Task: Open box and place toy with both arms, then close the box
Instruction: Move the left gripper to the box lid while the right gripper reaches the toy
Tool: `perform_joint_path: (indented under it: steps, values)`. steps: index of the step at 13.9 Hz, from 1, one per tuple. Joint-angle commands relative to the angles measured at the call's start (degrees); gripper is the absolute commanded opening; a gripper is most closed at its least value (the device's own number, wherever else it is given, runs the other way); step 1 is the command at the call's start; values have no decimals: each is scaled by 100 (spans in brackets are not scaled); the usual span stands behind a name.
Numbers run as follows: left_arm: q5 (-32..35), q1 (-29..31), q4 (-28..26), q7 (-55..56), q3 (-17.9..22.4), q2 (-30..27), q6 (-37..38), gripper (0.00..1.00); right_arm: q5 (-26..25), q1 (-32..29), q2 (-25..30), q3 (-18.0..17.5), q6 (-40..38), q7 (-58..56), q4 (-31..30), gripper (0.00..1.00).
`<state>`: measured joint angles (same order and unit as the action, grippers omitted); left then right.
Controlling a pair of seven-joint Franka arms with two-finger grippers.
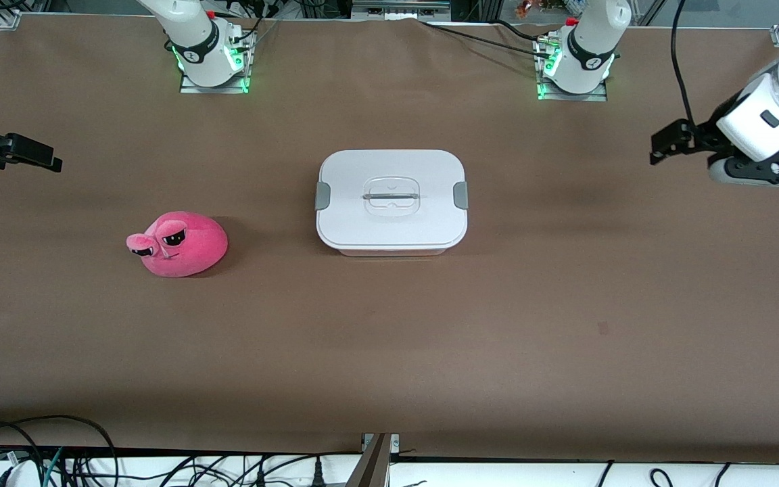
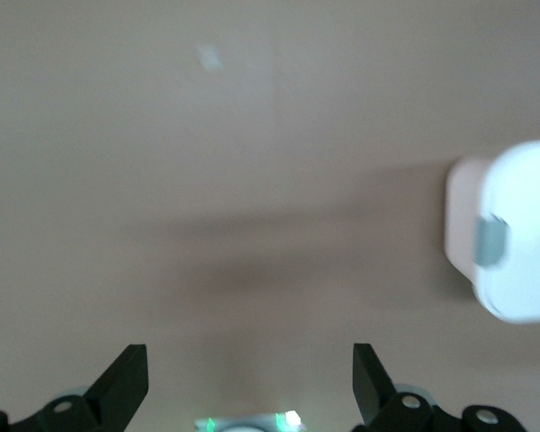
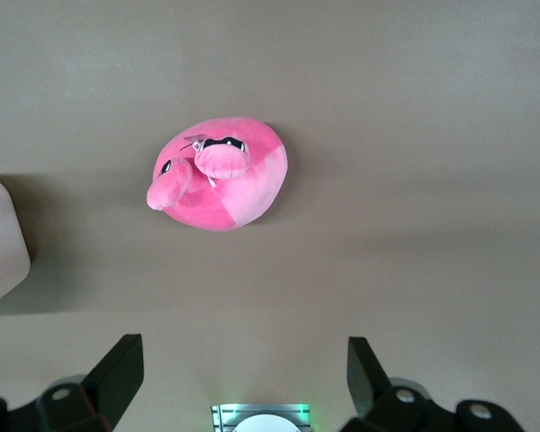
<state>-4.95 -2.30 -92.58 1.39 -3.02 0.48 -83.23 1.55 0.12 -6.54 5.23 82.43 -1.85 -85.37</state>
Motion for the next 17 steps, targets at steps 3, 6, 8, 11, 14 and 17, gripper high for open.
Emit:
perform_joint_path:
  steps: [3,6,8,11,14,17]
  values:
    - [-182,-849,196,-1100,-23,198,316,100,-32,-47,-276,-57,176,80,82,100]
    - [-252,-1298,214,-2402,-40,566,263,100,12,41,-873,-74,423,133,82,100]
    - [-506,-1631,327,-3106,-84,978,89,100,12,67,-1103,-92,502,-138,65,100]
    - [-481,-2177,354,-3617,-84,1524,-630,100,-67,304,-1200,-92,879,-974,-285,100]
    - [-481,-2528,354,-4558,-102,1937,-1807,100,-67,322,-982,-92,1248,-1403,-821,100]
    - [-481,-2959,363,-4595,-102,2377,-2704,100,-67,322,-525,-92,2195,-1784,-1804,100]
